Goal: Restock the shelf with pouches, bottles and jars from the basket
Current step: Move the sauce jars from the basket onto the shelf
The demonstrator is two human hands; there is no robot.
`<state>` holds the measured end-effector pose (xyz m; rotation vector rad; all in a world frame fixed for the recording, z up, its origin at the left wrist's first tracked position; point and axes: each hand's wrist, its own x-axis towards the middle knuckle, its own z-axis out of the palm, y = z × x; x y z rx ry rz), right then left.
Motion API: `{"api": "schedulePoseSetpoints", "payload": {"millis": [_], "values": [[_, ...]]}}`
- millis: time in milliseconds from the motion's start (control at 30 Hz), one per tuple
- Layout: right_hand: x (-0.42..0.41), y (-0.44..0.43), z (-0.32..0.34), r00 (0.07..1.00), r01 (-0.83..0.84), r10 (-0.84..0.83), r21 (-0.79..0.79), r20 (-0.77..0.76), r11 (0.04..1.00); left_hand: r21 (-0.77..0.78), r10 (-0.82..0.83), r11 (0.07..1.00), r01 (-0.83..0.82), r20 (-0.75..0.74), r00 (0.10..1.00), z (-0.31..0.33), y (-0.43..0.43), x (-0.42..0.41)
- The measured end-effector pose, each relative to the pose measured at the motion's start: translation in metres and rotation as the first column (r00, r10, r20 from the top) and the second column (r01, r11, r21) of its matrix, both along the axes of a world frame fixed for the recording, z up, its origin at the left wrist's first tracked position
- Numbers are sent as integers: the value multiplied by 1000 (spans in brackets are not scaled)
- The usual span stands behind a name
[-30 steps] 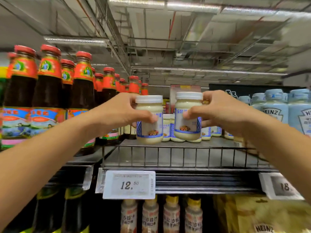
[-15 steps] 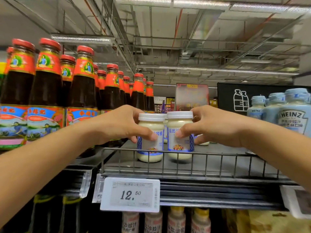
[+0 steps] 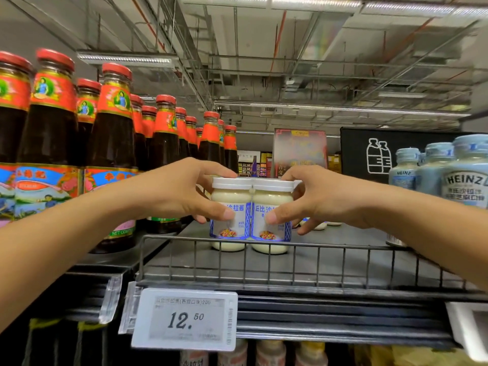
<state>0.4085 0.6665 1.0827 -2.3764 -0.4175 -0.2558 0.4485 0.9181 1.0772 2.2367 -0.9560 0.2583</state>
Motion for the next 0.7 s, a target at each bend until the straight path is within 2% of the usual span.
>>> {"api": "schedulePoseSetpoints", "payload": {"millis": [167,333,500,700], "values": [[27,3,8,999,43,-43,-100,1,994,112,59,992,-58,-1,998,6,-5,24],[55,10,9,997,76,-78,-130,-11,989,201,122,972,-126,37,992,9,-10,45],[72,18,13,995,99,-102,-143,-14,985,162,160,974,-161,15,987,9,-12,58],[85,18,7,990,141,-142,-89,-7,986,114,177,977,-178,16,984,6,-14,64]]}}
